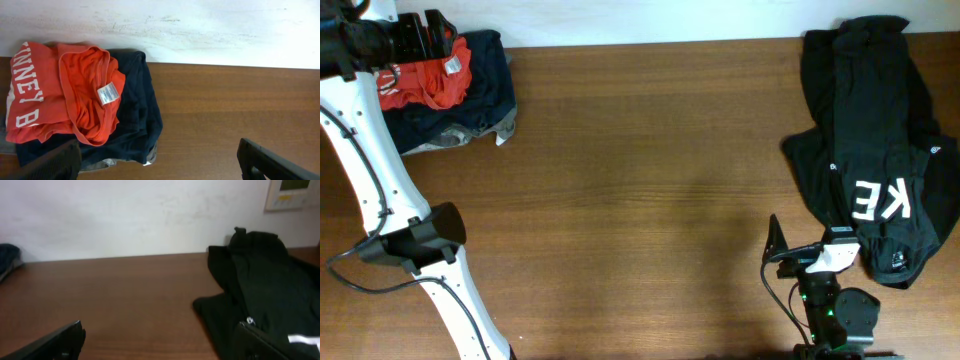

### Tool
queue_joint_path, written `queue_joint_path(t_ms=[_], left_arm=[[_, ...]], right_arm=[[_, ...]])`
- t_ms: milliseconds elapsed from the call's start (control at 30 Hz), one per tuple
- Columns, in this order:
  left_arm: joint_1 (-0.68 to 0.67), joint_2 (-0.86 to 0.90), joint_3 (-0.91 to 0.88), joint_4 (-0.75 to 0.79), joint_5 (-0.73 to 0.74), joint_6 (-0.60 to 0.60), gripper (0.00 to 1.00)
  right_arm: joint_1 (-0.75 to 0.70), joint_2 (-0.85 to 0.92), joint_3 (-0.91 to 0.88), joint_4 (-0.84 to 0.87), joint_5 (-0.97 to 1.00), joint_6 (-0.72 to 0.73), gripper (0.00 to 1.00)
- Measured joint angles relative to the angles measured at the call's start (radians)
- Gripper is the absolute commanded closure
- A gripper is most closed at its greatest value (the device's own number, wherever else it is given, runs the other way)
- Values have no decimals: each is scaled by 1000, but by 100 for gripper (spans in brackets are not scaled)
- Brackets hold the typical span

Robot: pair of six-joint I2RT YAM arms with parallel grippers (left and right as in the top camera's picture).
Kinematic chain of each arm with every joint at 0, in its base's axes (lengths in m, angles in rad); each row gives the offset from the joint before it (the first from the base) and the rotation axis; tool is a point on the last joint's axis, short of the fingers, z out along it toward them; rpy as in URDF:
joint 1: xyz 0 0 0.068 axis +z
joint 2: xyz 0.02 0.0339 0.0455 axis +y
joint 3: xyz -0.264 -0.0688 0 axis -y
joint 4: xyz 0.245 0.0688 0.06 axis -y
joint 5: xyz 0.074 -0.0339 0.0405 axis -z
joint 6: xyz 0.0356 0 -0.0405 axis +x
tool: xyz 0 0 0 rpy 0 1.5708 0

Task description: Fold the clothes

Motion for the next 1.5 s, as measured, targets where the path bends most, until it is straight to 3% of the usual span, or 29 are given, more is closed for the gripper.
queue_joint_path(t_ms=[1500], left_arm=[[-6,-5,-3,-14,0,0,1]], right_arm=[[0,-26,0,-21,0,-1,1]])
